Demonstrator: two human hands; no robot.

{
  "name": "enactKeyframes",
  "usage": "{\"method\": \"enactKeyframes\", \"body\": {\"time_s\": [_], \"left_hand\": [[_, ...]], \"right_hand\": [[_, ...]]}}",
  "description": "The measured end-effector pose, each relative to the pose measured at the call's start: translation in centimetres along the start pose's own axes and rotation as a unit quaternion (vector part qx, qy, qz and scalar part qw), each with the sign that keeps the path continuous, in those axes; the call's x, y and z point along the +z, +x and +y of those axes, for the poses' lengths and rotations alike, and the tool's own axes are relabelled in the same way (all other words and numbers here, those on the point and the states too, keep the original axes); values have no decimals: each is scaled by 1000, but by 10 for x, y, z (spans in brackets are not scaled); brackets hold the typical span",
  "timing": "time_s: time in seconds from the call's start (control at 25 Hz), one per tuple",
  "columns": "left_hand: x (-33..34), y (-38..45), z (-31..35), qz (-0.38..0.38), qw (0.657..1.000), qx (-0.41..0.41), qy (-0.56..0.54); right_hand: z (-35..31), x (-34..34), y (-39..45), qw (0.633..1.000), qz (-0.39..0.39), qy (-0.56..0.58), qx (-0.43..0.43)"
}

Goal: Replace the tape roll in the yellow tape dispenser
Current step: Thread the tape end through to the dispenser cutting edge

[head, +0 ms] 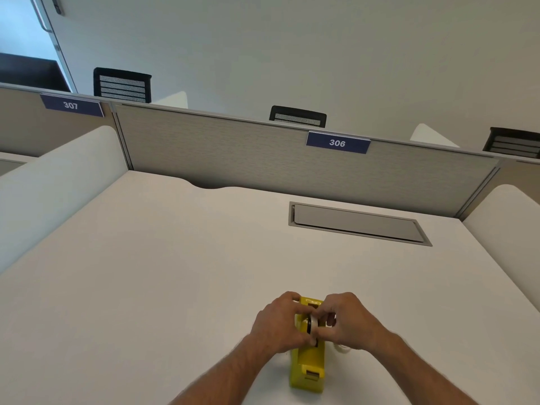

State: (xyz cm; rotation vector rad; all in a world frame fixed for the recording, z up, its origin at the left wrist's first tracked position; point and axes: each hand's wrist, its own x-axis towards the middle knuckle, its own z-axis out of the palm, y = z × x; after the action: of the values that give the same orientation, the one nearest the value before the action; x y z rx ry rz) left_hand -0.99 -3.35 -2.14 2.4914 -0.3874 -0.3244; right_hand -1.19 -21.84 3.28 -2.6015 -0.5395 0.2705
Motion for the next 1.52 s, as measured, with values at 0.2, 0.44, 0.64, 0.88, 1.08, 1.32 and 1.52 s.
{"method": "enactKeyframes", "body": {"time_s": [0.2,0.44,0.64,0.88,1.08,1.32,1.52], "left_hand": [[1,-1,-2,4,1000,7,-5],[-1,-1,-1,0,1000,5,-11],[-1,-1,-1,-3,1000,1,-29],[-1,-2,-2,-4,998,5,-64],[-1,0,0,0,997,-4,-72],[0,1,0,4,998,-7,-60],[0,0,0,4,999,-8,-51]], "right_hand": [[2,0,-2,999,14,39,24],[2,3,-2,998,4,52,19],[4,1,2,998,14,54,34],[0,-3,6,998,-16,46,47],[0,-6,9,997,-31,46,57],[1,-10,13,987,-50,125,87],[1,-12,15,986,-59,121,96]]}}
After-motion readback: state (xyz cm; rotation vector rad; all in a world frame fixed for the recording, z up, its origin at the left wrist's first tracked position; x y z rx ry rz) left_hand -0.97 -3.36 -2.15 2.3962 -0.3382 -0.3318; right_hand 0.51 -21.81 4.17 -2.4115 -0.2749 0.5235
